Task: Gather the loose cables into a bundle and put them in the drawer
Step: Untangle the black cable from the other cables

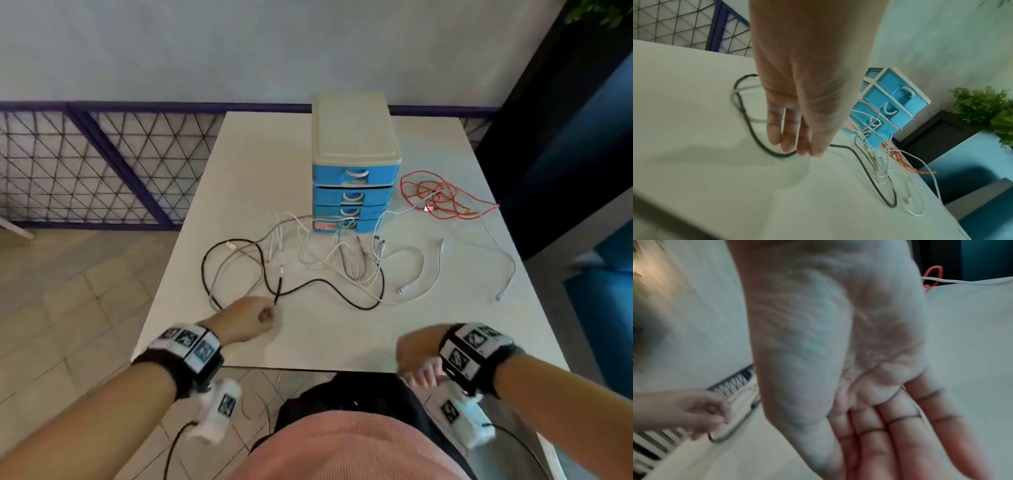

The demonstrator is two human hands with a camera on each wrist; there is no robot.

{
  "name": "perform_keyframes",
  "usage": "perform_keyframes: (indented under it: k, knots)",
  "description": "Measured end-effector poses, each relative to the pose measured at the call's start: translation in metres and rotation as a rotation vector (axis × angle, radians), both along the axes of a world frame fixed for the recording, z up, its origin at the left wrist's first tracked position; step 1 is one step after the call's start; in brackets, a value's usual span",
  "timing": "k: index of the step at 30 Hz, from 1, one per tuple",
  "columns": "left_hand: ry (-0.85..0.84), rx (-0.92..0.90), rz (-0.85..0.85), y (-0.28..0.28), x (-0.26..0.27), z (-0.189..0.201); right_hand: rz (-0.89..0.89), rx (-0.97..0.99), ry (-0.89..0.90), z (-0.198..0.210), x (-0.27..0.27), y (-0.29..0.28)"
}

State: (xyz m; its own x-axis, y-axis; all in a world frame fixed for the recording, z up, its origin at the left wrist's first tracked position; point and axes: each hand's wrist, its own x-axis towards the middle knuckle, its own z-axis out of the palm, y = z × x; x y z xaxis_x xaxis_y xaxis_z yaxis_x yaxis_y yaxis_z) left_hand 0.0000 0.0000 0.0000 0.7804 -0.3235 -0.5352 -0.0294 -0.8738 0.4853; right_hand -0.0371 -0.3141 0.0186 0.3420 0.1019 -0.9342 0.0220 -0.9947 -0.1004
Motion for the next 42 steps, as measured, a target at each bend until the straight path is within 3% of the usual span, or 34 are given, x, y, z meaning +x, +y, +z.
perform_keyframes:
  k: [3, 7, 9, 11, 14, 16, 18, 22, 25, 27, 30, 35, 37, 39, 42]
  knots:
    - [-0.198, 0.209, 0.116, -0.009, 0.023, -0.007, 0.009, 0.181, -0.068, 0.017, 0.035, 0.032]
    - [-0.115, 0.378, 0.105, -0.017, 0.024, -0.021, -0.175, 0.472, -0.379, 0.036, 0.068, 0.063]
    - [-0.119, 0.377, 0.046, -0.019, 0.023, -0.019, -0.188, 0.510, -0.400, 0.042, 0.077, 0.074]
    - [-0.044, 0.219, 0.052, -0.025, 0.025, -0.007, -0.177, 0.512, -0.320, 0.045, 0.084, 0.086]
    - [0.120, -0.227, 0.230, -0.041, 0.027, 0.018, -0.250, 0.453, -0.220, 0.040, 0.093, 0.101]
    - [0.127, -0.435, 0.320, -0.053, 0.027, 0.032, -0.451, 0.510, -0.202, 0.034, 0.097, 0.107]
    - [0.077, -0.561, 0.367, -0.063, 0.023, 0.040, -0.720, 0.699, -0.167, 0.031, 0.098, 0.112]
    - [0.046, -0.638, 0.291, -0.062, 0.009, 0.041, -1.191, 1.135, -0.051, 0.043, 0.105, 0.121]
    - [0.026, -0.479, 0.137, -0.045, -0.005, 0.033, -1.355, 1.213, -0.128, 0.060, 0.121, 0.110]
    - [0.034, -0.409, 0.110, -0.025, -0.012, 0.024, -1.333, 1.139, -0.206, 0.072, 0.130, 0.092]
    - [0.007, -0.369, 0.130, 0.008, -0.013, 0.015, -1.139, 0.948, -0.174, 0.086, 0.137, 0.061]
    - [-0.112, -0.434, 0.277, 0.026, 0.014, 0.027, -0.499, 0.337, -0.196, 0.109, 0.134, 0.032]
    - [-0.207, -0.480, 0.336, 0.015, 0.029, 0.041, -0.459, 0.336, -0.292, 0.115, 0.131, 0.032]
    - [-0.322, -0.483, 0.343, -0.005, 0.044, 0.058, -0.497, 0.466, -0.483, 0.122, 0.127, 0.041]
    - [-0.375, -0.522, 0.241, -0.043, 0.063, 0.089, -0.475, 0.661, -0.640, 0.134, 0.115, 0.068]
